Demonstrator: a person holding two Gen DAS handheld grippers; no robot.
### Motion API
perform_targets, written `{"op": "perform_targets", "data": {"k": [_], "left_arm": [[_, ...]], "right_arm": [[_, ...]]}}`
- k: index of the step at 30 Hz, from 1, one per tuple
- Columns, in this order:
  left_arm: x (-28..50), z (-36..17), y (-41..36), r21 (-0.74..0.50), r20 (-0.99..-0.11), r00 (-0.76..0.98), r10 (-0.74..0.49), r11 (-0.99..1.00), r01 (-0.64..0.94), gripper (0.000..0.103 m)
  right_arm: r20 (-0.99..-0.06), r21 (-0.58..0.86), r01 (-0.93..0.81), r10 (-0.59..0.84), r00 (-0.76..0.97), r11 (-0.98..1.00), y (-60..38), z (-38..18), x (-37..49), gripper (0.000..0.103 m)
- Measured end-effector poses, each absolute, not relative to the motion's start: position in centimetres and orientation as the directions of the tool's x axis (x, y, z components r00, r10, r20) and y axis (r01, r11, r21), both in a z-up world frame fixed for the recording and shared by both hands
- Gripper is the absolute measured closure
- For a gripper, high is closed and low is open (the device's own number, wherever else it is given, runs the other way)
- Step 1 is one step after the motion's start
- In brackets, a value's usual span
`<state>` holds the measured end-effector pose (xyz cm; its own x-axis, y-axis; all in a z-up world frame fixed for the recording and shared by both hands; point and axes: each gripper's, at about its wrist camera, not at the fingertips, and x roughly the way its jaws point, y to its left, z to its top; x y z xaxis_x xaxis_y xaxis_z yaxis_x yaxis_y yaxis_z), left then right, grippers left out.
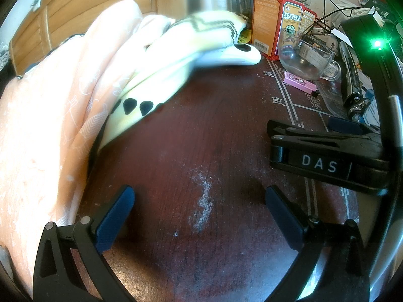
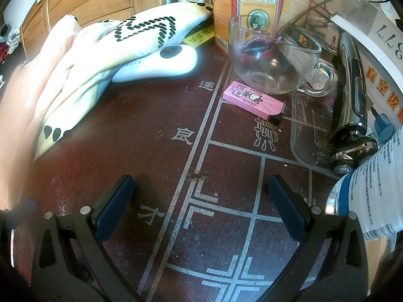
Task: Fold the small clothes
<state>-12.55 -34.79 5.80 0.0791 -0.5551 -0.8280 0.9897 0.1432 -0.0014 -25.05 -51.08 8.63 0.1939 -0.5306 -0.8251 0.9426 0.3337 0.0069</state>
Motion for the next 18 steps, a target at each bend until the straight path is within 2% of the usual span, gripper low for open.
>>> {"op": "perform_targets", "data": {"k": [18], "left_arm": [[-12.59,5.79,-34.84,-0.001,-0.828,0.079,-0.555,0.143,0.99,0.0]], "right_arm": [[-0.825,0.007,0.943,-0.531,0.193,0.332,-50.92,8.61,-25.05,0.0]]}}
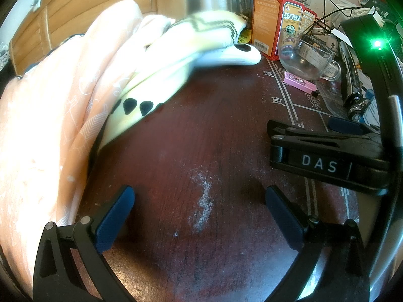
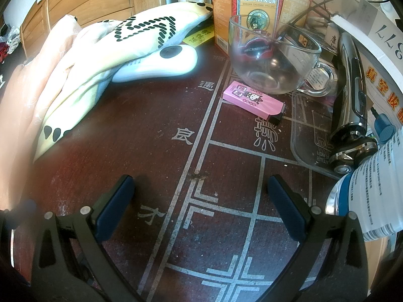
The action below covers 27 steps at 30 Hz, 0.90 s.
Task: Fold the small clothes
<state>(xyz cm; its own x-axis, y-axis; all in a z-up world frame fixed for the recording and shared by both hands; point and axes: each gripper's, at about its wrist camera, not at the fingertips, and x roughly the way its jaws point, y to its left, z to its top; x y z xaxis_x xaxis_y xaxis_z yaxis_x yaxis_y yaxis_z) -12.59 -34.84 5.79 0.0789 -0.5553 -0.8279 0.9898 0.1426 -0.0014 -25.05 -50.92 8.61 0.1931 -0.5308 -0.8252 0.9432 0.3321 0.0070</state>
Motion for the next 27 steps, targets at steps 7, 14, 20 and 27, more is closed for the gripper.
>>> {"op": "perform_targets", "data": {"k": [7,14,20,27], "left_arm": [[-12.58,5.79,-34.74,-0.002,-0.828,0.079,-0.555,0.143,0.99,0.0],[-12.62,5.77,-34.86,-0.001,-0.828,0.079,-0.556,0.142,0.99,0.0],[-12.61,5.78,-34.85,-0.002,-0.828,0.079,-0.556,0.142,0.99,0.0],[-12.59,5.78,-34.81,-0.002,-0.828,0.078,-0.556,0.142,0.99,0.0]], "right_arm": [[-0.825,0.007,0.943,-0.531,0.193,0.332,-50.89,8.61,-25.05,0.0],[-0.825,0.007,0.943,-0.531,0.193,0.331,-50.93,8.62,-25.04,0.0],[-0.825,0.007,0.944,-0.531,0.192,0.331,-50.87,8.61,-25.05,0.0],[-0.825,0.007,0.944,-0.531,0.192,0.33,-50.83,8.6,-25.05,0.0]]}}
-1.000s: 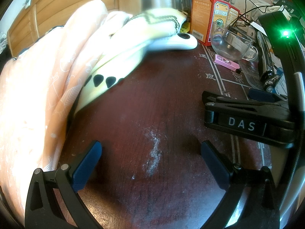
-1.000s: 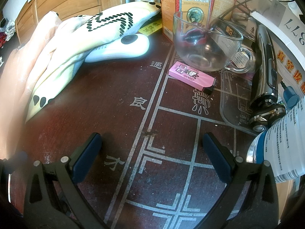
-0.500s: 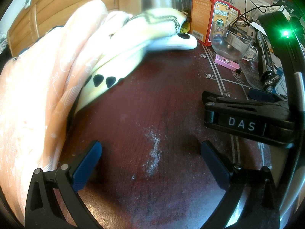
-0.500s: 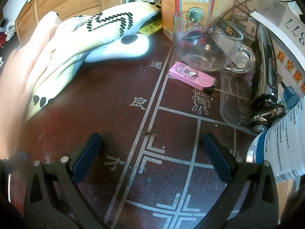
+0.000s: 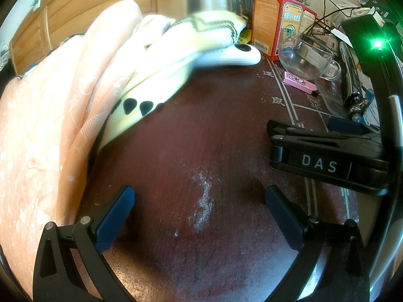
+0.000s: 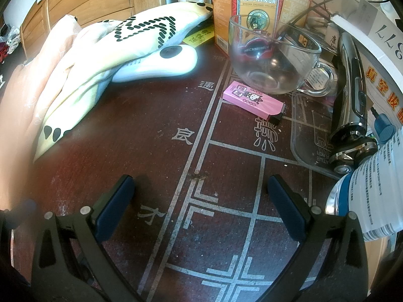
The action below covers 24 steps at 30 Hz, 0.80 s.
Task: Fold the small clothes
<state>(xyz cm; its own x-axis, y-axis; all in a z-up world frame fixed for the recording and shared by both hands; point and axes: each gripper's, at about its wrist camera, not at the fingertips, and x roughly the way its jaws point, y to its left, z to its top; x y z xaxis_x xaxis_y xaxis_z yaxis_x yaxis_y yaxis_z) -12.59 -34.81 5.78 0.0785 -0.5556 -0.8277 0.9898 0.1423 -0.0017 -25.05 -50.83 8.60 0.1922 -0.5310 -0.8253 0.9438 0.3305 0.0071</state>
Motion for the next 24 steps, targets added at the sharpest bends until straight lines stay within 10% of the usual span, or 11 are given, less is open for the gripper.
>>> {"op": "perform_targets", "data": {"k": [24], "left_arm": [[-12.55,5.78,-34.61,-0.002,-0.828,0.078,-0.556,0.142,0.99,0.0]], "right_arm": [[-0.825,0.007,0.944,-0.531,0.192,0.329,-50.76,8.59,-25.06,0.0]]}}
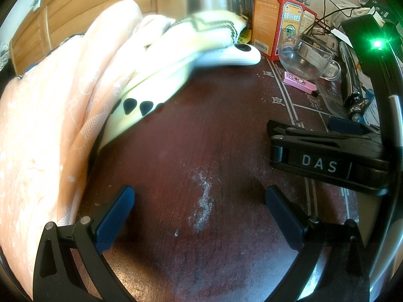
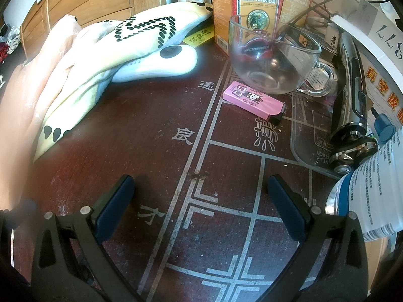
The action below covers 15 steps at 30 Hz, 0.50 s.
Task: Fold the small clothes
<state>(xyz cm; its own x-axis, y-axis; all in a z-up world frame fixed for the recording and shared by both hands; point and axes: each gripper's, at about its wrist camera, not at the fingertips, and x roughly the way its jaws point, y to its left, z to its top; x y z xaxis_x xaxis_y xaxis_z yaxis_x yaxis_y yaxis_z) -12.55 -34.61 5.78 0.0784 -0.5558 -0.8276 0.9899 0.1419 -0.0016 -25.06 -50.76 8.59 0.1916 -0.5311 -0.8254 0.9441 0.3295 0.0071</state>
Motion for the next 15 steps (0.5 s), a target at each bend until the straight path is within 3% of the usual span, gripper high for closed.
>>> {"op": "perform_targets", "data": {"k": [15], "left_arm": [[-12.55,5.78,-34.61,-0.002,-0.827,0.078,-0.556,0.142,0.99,0.0]], "right_arm": [[-0.825,0.007,0.944,-0.531,0.191,0.329,-50.74,8.59,-25.06,0.0]]}}
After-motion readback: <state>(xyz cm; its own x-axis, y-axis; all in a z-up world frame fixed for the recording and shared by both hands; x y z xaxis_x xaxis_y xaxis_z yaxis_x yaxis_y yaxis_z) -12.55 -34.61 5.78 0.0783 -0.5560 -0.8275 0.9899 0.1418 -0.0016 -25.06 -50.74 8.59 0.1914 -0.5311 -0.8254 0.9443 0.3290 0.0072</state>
